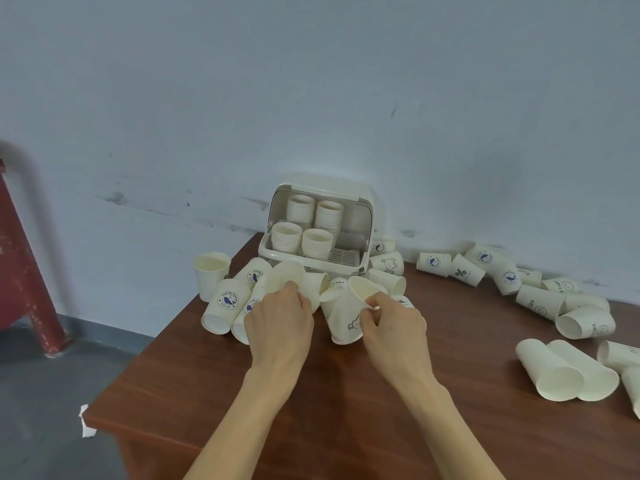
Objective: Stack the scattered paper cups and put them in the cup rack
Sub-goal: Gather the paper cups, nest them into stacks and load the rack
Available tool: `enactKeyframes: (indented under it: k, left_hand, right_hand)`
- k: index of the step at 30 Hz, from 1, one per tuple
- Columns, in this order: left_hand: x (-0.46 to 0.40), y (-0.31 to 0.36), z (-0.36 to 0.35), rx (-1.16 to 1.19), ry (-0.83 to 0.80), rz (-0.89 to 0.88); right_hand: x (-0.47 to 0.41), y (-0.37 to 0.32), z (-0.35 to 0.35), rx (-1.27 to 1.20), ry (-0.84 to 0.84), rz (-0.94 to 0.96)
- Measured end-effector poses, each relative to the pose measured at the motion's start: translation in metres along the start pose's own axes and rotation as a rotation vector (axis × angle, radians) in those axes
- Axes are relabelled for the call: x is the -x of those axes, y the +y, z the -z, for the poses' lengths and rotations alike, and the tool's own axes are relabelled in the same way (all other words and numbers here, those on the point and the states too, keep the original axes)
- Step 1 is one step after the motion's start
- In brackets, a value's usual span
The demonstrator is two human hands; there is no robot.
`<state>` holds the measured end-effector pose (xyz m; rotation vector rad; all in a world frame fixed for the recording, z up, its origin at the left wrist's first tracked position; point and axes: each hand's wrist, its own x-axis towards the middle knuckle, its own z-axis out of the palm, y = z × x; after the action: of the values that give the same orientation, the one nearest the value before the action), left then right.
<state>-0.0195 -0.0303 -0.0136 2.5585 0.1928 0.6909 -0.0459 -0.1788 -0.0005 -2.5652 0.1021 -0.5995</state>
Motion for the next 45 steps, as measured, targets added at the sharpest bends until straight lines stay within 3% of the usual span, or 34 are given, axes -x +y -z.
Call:
enactKeyframes:
  k: [7,17,45]
  left_hand:
    - [-0.003,-0.002,0.009,0.011,0.028,-0.017]
    - [-0.01,-0.008,0.01,0.027,0.024,0.009]
    - [-0.053,-0.002,-0.001,-0.016,0.001,-0.093]
  right_hand:
    - [-0.009,-0.01,-0.012,-0.093,-0.118,0.064]
    - [-0.012,-0.014,-0.006,-0.152,0.024,0.108]
    - [-0.064,-0.021,-0.014,-0.09,0.038,0.113]
